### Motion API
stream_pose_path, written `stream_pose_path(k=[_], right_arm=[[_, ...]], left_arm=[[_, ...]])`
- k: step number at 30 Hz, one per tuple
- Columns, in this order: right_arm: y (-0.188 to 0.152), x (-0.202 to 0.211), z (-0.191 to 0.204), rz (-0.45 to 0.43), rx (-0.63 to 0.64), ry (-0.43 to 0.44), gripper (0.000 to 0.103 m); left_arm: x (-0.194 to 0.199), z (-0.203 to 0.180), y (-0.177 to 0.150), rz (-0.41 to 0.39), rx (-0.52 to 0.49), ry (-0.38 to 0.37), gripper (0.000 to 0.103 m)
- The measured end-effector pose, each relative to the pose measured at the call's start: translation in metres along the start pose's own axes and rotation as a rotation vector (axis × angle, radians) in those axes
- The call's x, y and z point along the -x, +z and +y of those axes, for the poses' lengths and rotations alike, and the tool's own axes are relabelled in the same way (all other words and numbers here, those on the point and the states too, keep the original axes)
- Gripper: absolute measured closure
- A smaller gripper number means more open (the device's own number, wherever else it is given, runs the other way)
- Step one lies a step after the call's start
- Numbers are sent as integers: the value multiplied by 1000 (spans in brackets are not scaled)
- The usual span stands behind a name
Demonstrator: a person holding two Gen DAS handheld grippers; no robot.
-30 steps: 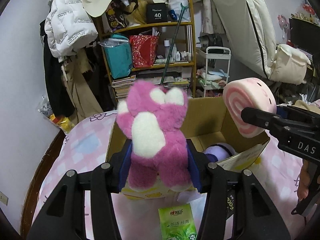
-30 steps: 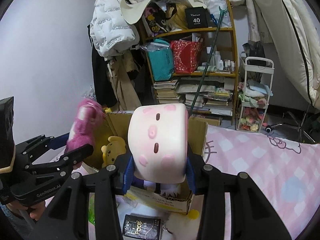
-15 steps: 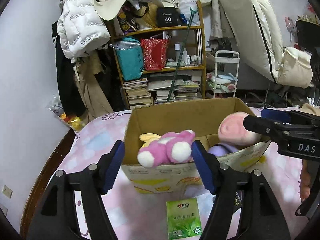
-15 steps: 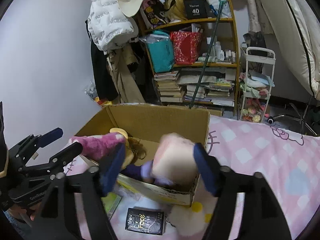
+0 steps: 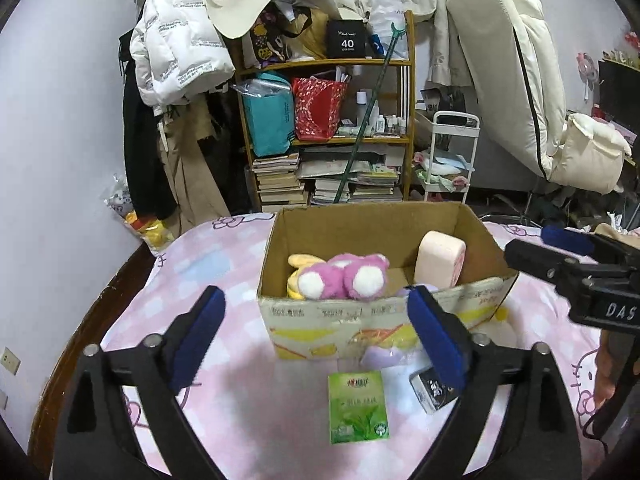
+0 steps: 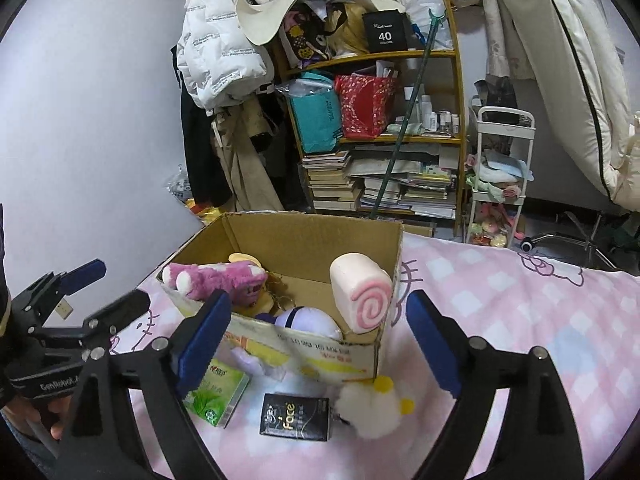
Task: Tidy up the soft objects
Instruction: 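Lift both toys over the box and release them inside, then grasp the green tissue pack with the left tool while the right tool grasps the black Face box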
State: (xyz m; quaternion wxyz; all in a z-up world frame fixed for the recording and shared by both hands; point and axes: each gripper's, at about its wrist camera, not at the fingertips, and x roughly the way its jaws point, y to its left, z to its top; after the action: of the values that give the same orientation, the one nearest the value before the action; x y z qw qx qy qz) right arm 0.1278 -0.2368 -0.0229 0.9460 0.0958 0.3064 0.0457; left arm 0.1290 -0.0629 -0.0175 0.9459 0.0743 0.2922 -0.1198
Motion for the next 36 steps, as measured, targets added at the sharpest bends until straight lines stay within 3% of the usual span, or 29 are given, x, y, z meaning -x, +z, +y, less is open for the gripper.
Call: stream_pose_path(k=[5, 19, 36], right_arm=[[-7, 9, -1, 22, -4, -16, 2], [-28, 19, -12, 72, -29, -49, 2], [-53, -14, -12, 192, -52, -33, 2]], left_arm=[[5, -4, -10, 44, -24, 1, 11], [3, -13, -42, 182, -49, 13, 10], [-33, -21, -67, 301, -83, -17, 11]])
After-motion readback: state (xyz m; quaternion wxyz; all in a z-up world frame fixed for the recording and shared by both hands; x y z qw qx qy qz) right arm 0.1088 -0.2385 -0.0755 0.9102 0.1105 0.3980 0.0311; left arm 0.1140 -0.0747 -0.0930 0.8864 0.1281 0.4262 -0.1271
